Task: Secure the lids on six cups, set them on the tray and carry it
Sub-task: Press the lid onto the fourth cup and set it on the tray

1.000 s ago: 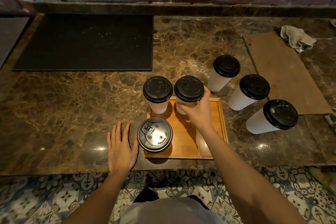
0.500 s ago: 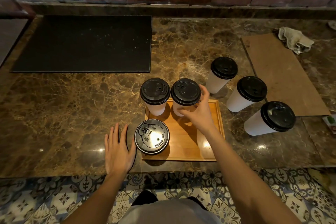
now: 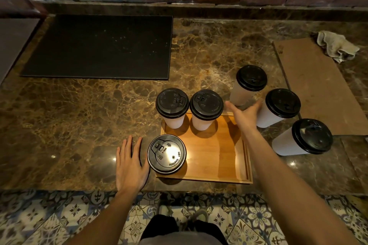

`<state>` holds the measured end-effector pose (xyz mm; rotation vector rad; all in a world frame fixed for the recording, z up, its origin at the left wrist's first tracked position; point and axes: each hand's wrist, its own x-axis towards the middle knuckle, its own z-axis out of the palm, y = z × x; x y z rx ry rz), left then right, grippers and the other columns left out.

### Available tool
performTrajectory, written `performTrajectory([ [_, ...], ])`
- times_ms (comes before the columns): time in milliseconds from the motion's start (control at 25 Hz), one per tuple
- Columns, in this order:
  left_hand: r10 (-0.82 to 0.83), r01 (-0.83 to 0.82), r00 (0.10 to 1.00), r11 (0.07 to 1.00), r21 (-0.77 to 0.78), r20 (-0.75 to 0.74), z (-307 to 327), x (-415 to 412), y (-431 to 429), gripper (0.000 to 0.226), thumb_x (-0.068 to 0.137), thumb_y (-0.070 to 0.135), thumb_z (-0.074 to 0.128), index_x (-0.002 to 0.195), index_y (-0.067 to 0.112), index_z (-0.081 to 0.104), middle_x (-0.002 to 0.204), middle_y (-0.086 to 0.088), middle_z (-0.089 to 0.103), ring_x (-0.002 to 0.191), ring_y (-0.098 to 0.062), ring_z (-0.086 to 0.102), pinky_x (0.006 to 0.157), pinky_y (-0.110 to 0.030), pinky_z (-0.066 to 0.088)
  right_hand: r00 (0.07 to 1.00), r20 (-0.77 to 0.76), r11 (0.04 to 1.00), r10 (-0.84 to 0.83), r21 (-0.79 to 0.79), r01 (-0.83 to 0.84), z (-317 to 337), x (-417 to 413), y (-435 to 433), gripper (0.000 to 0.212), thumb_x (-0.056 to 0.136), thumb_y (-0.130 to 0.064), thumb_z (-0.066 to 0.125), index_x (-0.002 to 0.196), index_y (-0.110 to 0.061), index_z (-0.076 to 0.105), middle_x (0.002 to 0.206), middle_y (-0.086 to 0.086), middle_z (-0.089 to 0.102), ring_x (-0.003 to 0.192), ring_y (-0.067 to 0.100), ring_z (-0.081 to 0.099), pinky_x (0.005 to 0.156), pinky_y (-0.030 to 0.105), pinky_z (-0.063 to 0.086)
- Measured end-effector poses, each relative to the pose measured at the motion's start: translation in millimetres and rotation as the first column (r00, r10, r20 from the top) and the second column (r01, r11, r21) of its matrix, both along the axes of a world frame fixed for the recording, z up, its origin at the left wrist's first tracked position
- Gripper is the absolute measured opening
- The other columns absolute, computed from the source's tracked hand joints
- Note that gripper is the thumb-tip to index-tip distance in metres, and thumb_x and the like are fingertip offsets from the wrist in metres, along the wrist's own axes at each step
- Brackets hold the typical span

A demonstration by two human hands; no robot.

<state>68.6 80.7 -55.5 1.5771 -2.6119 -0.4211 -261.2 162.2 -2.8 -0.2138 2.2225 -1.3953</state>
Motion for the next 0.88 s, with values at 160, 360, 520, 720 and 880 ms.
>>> performTrajectory([
  [160, -0.004, 0.005, 1.0, 1.0, -0.008, 0.019, -4, 2, -2, 0.068, 0.091, 0.04, 0.053, 0.149, 0.017, 0.026, 0.158, -0.011, 0.017, 0.146, -0.025, 0.008, 0.119, -0.037, -0.002, 0.997, -0.07, 0.998, -0.043, -0.045, 0.04, -4, -17, -13, 0.12, 0.076, -0.033, 0.082, 0.156, -0.01, -0.004, 0.164, 0.01, 0.013, 0.151, 0.026, 0.014, 0.122, 0.041, 0.015],
  [360, -0.001, 0.001, 0.999, 1.0, 0.002, 0.033, -3, 0, -3, 0.077, 0.085, 0.034, 0.065, 0.149, 0.016, 0.026, 0.158, -0.012, 0.017, 0.146, -0.027, 0.009, 0.119, -0.041, 0.002, 0.978, -0.149, 0.98, -0.149, -0.157, 0.126, -6, -34, -31, 0.104, 0.075, -0.027, 0.084, 0.154, -0.011, 0.018, 0.156, 0.008, 0.035, 0.146, 0.023, 0.03, 0.12, 0.037, 0.022],
  [520, -0.002, 0.003, 0.997, 1.0, -0.007, 0.078, -3, -1, -3, 0.081, 0.083, 0.031, 0.067, 0.15, 0.017, 0.024, 0.158, -0.013, 0.016, 0.146, -0.027, 0.008, 0.119, -0.04, 0.001, 0.97, -0.165, 0.973, -0.178, -0.174, 0.149, -14, -37, -33, 0.101, 0.075, -0.03, 0.084, 0.153, -0.013, 0.022, 0.155, 0.006, 0.037, 0.145, 0.021, 0.031, 0.118, 0.033, 0.022],
  [720, -0.01, 0.011, 0.997, 1.0, -0.016, 0.078, -6, 0, -2, 0.079, 0.084, 0.029, 0.067, 0.149, 0.015, 0.026, 0.157, -0.014, 0.017, 0.146, -0.029, 0.012, 0.119, -0.043, 0.005, 0.968, -0.175, 0.971, -0.182, -0.184, 0.15, -7, -37, -33, 0.092, 0.074, -0.027, 0.084, 0.148, -0.015, 0.032, 0.149, 0.005, 0.044, 0.142, 0.021, 0.036, 0.106, 0.023, 0.023],
  [880, -0.008, 0.01, 0.998, 0.999, -0.034, 0.061, -8, 1, -2, 0.073, 0.086, 0.034, 0.062, 0.148, 0.015, 0.028, 0.157, -0.014, 0.019, 0.145, -0.029, 0.014, 0.119, -0.045, 0.008, 0.954, -0.272, 0.968, -0.125, -0.242, 0.058, 26, -30, -36, 0.083, 0.073, -0.024, 0.085, 0.142, -0.013, 0.039, 0.142, 0.004, 0.05, 0.136, 0.019, 0.044, 0.112, 0.028, 0.032],
])
